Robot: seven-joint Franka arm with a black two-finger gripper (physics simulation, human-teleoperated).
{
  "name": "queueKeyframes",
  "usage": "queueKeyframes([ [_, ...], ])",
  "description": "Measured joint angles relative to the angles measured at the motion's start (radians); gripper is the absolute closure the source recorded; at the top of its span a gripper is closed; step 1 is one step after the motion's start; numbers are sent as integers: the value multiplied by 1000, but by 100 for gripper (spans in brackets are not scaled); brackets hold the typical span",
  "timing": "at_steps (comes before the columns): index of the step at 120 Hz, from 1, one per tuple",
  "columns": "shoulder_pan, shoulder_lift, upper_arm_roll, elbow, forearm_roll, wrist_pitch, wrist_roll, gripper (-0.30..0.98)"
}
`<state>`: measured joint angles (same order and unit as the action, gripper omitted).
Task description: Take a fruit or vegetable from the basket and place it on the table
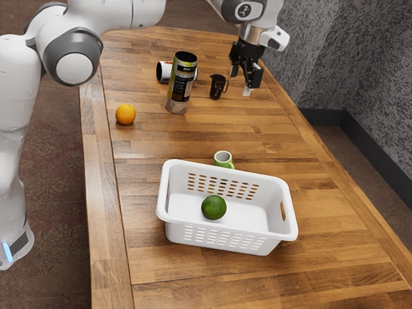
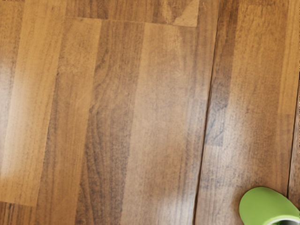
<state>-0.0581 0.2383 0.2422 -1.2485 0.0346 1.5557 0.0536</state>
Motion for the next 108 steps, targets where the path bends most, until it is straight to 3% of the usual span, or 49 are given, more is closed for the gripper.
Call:
queueKeyframes([
  [25,1,-6,0,-1,1,0,9,0],
  [41,-65,-55,-3,0,-2,2,11,0],
  [67,-91,-29,-2,-24,-37,9,14,0],
  [83,-286,-61,1,-20,-11,9,-6,0],
  [96,-528,-59,2,-41,110,5,-48,0],
  [108,-516,-56,10,-68,93,-5,-147,0],
])
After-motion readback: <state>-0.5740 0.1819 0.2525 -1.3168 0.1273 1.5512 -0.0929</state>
